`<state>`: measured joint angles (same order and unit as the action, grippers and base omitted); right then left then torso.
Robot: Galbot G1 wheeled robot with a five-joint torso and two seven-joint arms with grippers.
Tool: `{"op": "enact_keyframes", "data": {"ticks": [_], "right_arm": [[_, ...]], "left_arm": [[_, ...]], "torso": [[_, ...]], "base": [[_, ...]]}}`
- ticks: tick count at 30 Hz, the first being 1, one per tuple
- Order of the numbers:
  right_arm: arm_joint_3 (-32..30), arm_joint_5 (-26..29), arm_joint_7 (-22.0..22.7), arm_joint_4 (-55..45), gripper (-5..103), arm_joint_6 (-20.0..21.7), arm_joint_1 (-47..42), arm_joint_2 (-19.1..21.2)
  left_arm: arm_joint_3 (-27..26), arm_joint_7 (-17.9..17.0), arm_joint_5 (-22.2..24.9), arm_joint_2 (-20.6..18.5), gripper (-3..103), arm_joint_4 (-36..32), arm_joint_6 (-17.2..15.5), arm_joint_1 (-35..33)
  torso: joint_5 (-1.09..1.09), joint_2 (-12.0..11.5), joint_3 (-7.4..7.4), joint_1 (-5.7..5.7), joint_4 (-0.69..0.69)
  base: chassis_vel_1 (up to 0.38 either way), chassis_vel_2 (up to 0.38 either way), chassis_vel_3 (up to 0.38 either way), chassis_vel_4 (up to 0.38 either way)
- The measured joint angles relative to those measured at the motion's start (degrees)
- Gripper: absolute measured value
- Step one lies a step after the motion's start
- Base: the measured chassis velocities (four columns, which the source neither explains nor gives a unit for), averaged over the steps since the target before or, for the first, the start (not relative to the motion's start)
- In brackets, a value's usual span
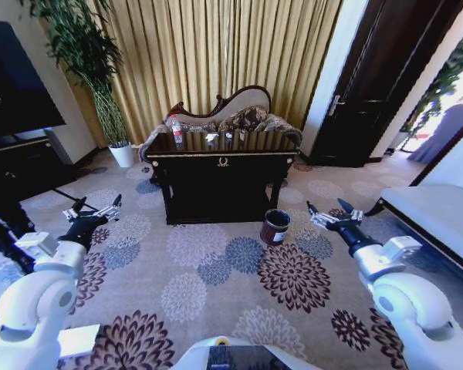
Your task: Move to the front of the table and place the trash on the table into the trash bin.
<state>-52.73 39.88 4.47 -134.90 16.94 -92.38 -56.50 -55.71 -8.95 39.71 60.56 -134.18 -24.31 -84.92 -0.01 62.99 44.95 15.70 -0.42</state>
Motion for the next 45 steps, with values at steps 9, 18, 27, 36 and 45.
{"op": "enact_keyframes", "data": {"ticks": [9, 18, 27, 36, 45], "right_arm": [[0.0, -0.2, -0.5, 0.2, 100, -0.2, 0.0, -0.1], [-0.2, -0.6, -0.9, 0.3, 100, -0.6, -0.3, -0.3], [-0.3, -0.8, -1.2, 0.3, 100, -0.8, -0.3, -0.2], [-0.4, -1.0, -1.2, 0.3, 100, -1.0, -0.3, -0.3], [-0.4, -1.1, -1.3, 0.4, 100, -1.0, -0.3, -0.3]], "left_arm": [[-0.1, 0.4, 0.0, 0.0, 100, 0.3, 1.2, -0.2], [-0.1, 0.6, 0.0, 0.1, 100, 0.3, 1.2, -0.2], [-0.2, 0.6, -0.1, 0.2, 100, 0.1, 1.2, -0.4], [-0.2, 0.8, -0.1, 0.4, 100, -0.1, 1.3, -0.6], [-0.3, 0.9, -0.1, 0.5, 100, -0.3, 1.3, -0.7]], "torso": [[-0.01, 0.0, 0.00, 0.00, 0.00], [0.01, 0.0, 0.00, 0.00, -0.02], [-0.01, 0.0, 0.00, -0.01, 0.00], [-0.01, 0.0, 0.01, 0.01, -0.01], [0.00, 0.0, 0.00, 0.00, 0.00]], "base": [[-0.108, 0.087, 0.102, -0.091], [-0.120, 0.097, 0.110, -0.104], [-0.128, 0.148, 0.128, -0.146], [-0.168, 0.163, 0.161, -0.160], [-0.156, 0.161, 0.155, -0.158]]}}
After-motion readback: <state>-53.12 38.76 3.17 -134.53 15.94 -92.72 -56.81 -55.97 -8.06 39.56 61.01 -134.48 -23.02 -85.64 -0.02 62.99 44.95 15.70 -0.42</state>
